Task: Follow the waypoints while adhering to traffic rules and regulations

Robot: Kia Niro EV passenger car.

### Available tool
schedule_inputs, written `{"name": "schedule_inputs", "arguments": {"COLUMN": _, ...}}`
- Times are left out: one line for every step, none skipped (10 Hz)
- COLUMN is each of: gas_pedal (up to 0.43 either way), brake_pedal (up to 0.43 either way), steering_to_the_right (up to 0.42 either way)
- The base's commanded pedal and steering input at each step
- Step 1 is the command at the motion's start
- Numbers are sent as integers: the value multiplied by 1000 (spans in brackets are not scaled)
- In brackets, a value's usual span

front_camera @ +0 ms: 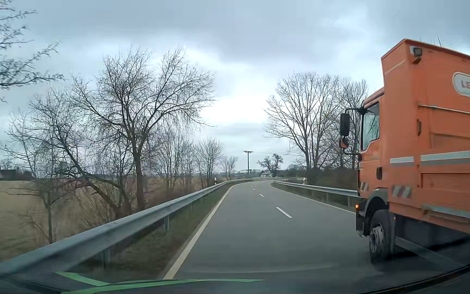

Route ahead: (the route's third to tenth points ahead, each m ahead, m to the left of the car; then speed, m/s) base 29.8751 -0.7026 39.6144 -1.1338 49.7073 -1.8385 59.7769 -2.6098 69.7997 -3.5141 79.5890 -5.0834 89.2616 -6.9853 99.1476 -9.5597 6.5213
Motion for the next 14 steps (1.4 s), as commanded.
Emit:
{"name": "schedule_inputs", "arguments": {"gas_pedal": 209, "brake_pedal": 0, "steering_to_the_right": 29}}
{"name": "schedule_inputs", "arguments": {"gas_pedal": 220, "brake_pedal": 0, "steering_to_the_right": 27}}
{"name": "schedule_inputs", "arguments": {"gas_pedal": 220, "brake_pedal": 0, "steering_to_the_right": 27}}
{"name": "schedule_inputs", "arguments": {"gas_pedal": 220, "brake_pedal": 0, "steering_to_the_right": 27}}
{"name": "schedule_inputs", "arguments": {"gas_pedal": 228, "brake_pedal": 0, "steering_to_the_right": 27}}
{"name": "schedule_inputs", "arguments": {"gas_pedal": 228, "brake_pedal": 0, "steering_to_the_right": 27}}
{"name": "schedule_inputs", "arguments": {"gas_pedal": 240, "brake_pedal": 0, "steering_to_the_right": 27}}
{"name": "schedule_inputs", "arguments": {"gas_pedal": 240, "brake_pedal": 0, "steering_to_the_right": 27}}
{"name": "schedule_inputs", "arguments": {"gas_pedal": 240, "brake_pedal": 0, "steering_to_the_right": 27}}
{"name": "schedule_inputs", "arguments": {"gas_pedal": 248, "brake_pedal": 0, "steering_to_the_right": 27}}
{"name": "schedule_inputs", "arguments": {"gas_pedal": 248, "brake_pedal": 0, "steering_to_the_right": 27}}
{"name": "schedule_inputs", "arguments": {"gas_pedal": 248, "brake_pedal": 0, "steering_to_the_right": 23}}
{"name": "schedule_inputs", "arguments": {"gas_pedal": 248, "brake_pedal": 0, "steering_to_the_right": 19}}
{"name": "schedule_inputs", "arguments": {"gas_pedal": 260, "brake_pedal": 0, "steering_to_the_right": 15}}
